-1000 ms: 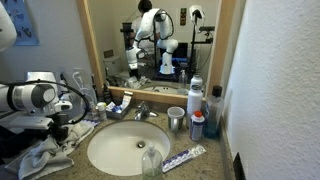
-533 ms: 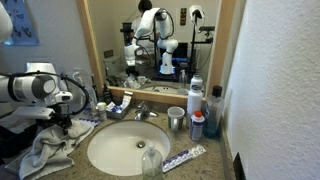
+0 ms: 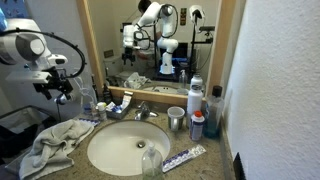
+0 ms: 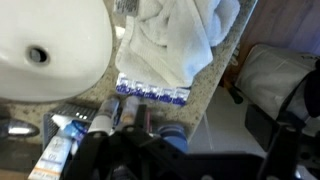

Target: Use the towel to wipe the countertop

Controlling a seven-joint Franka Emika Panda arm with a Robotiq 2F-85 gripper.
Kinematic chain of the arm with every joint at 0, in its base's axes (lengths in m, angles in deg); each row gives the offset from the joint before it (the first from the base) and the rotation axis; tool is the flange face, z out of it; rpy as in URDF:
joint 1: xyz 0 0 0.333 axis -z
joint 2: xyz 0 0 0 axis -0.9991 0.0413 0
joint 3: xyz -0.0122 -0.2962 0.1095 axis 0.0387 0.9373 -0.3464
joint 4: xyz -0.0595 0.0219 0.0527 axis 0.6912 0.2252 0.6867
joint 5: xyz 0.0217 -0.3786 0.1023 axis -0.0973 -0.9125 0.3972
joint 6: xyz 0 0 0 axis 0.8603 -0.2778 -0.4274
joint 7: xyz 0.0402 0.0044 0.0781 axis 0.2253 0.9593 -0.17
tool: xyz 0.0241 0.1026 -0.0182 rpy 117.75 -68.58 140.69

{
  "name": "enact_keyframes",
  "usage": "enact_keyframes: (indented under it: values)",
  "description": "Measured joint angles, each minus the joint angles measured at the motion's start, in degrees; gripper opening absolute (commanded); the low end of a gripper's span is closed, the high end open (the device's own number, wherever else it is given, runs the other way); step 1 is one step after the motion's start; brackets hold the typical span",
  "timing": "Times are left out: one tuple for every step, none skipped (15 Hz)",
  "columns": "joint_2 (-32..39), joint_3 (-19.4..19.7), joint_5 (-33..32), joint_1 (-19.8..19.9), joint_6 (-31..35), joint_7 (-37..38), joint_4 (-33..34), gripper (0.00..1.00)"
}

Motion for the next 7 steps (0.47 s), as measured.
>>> enact_keyframes:
  values:
    - [-2.9, 0.0, -1.6, 0.4, -1.3, 0.0, 0.3, 1.0]
    - [-5.6, 0.0, -3.1, 0.9, -2.6, 0.0, 0.6, 1.0]
    - [-8.2, 0.0, -4.3, 1.4, -3.7, 0.0, 0.9, 1.0]
    - [-10.5, 0.0, -5.1, 1.8, -4.5, 0.0, 1.1, 1.0]
    - [-12.3, -0.1, -5.6, 2.2, -5.0, 0.0, 1.2, 1.0]
    - [-13.8, -0.1, -5.6, 2.5, -5.2, 0.0, 1.2, 1.0]
    - [-14.8, -0.1, -5.6, 2.7, -5.3, 0.0, 1.2, 1.0]
